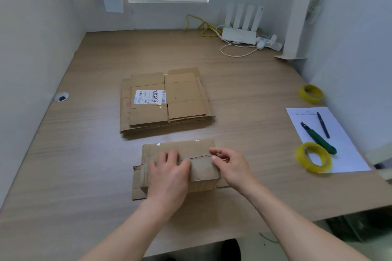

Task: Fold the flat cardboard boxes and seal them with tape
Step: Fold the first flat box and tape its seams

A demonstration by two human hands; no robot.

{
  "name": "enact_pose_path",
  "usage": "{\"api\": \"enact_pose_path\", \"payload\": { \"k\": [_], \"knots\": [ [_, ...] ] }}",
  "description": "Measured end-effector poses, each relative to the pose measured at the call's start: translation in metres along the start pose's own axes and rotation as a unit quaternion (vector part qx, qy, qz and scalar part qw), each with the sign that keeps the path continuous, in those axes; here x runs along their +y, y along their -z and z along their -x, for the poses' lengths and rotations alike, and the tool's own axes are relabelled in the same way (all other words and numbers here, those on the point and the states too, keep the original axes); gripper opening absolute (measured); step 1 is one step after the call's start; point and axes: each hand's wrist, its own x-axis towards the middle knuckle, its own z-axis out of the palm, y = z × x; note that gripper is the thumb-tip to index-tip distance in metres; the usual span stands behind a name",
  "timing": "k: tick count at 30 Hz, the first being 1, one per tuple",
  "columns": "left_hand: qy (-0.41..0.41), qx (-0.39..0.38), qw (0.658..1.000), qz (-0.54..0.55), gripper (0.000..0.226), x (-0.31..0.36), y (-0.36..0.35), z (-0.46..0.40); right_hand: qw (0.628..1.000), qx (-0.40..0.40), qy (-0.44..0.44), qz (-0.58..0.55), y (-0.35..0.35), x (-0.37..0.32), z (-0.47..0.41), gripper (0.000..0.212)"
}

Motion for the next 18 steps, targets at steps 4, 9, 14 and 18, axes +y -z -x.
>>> {"api": "enact_pose_path", "payload": {
  "k": [4, 9, 14, 18],
  "knots": [
    [0.009, 0.048, 0.998, 0.033, 0.014, 0.001, -0.008, -0.003, 0.997, 0.062, 0.0, 0.045, 0.076, 0.029, -0.015, 0.025],
    [0.052, 0.087, 0.993, 0.057, 0.034, 0.01, -0.015, -0.002, 0.928, 0.114, -0.098, 0.342, 0.207, 0.091, -0.029, 0.038],
    [0.119, 0.116, 0.983, 0.076, 0.037, 0.025, -0.022, -0.006, 0.848, 0.03, -0.128, 0.514, 0.271, 0.138, -0.033, 0.026],
    [0.147, 0.121, 0.979, 0.078, 0.038, 0.03, -0.025, -0.007, 0.79, -0.046, -0.128, 0.598, 0.281, 0.154, -0.045, 0.018]
  ]
}}
